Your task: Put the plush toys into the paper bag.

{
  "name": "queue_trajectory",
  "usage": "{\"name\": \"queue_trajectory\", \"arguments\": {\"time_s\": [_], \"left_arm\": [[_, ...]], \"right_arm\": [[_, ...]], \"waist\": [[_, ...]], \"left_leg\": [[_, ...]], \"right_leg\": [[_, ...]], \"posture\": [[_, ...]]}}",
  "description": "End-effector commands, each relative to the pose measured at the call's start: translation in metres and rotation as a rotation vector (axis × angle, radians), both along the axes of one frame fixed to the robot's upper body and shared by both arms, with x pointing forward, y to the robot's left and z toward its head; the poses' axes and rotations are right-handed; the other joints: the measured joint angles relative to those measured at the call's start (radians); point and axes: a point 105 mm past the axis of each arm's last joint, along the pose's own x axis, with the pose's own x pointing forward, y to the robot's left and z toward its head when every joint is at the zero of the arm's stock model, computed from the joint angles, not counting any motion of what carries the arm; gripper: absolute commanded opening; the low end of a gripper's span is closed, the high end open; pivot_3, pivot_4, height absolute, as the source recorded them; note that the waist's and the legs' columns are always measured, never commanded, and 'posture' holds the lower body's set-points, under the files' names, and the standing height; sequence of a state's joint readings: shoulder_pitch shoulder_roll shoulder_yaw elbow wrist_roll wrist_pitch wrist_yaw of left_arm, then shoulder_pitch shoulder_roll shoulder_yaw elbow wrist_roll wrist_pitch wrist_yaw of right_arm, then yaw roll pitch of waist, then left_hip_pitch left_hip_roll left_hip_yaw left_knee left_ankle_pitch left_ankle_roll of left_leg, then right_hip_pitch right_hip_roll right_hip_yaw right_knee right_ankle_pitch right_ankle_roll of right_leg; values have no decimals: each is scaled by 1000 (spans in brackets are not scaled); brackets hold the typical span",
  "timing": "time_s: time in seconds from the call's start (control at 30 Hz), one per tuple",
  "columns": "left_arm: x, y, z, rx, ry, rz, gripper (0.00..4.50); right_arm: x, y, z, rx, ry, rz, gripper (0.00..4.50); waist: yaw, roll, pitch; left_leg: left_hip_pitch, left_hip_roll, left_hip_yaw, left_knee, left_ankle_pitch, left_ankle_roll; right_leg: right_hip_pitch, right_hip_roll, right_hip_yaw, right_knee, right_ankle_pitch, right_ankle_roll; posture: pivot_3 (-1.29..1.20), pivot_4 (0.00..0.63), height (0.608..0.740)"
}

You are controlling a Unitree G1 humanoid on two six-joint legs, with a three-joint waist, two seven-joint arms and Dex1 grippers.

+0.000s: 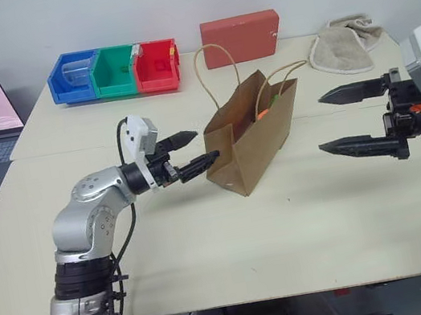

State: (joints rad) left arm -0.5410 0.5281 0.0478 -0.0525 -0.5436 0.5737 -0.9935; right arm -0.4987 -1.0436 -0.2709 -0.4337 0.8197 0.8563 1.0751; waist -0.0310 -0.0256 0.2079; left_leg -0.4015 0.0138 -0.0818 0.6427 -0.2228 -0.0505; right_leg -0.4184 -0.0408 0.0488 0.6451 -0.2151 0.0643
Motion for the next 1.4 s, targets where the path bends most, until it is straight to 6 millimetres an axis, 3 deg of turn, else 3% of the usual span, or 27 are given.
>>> {"name": "queue_trajectory", "arguments": {"time_s": [0.03, 0.3, 0.87, 0.97, 1.37, 1.4], "left_arm": [[-2, -8, 12, -2, -59, -52, 4470], [-12, -24, 3, 26, -77, -90, 4470], [5, -58, -12, -58, -104, 78, 4470], [3, -57, -17, -38, -103, 64, 3882], [4, -55, -21, -31, -83, 32, 51], [5, -54, -21, -29, -85, 30, 19]], "right_arm": [[-9, 4, 3, -8, -11, 30, 4500], [-14, 4, 0, -10, 4, 12, 4500], [-12, 11, -8, -69, -50, 21, 4500], [-12, 13, -8, -65, -51, 27, 4500], [-9, 13, -11, -74, -46, -9, 4500], [-8, 13, -11, -72, -52, -12, 4500]], "waist": [[1, 0, 0], [1, 0, 0], [1, 0, 0], [1, 0, 0], [2, 0, 0], [2, 0, 0]], "left_leg": [[0, 0, 0, 0, 0, 0], [0, 0, 0, -1, 0, 0], [0, 0, 0, 0, 0, 0], [0, 0, 0, 0, 0, 0], [0, 0, 0, 0, 0, 0], [0, 0, 0, 0, 0, 0]], "right_leg": [[0, 0, 0, 0, 0, 0], [-1, 0, 0, 0, 0, 0], [0, 0, 1, 0, 1, 1], [0, 0, 0, 0, 0, 1], [0, 0, 0, 0, 0, 1], [0, 0, 0, 0, 0, 1]], "posture": [[0, 150, 740], [0, 150, 740], [0, 150, 740], [0, 150, 740], [0, 150, 740], [0, 150, 740]]}}
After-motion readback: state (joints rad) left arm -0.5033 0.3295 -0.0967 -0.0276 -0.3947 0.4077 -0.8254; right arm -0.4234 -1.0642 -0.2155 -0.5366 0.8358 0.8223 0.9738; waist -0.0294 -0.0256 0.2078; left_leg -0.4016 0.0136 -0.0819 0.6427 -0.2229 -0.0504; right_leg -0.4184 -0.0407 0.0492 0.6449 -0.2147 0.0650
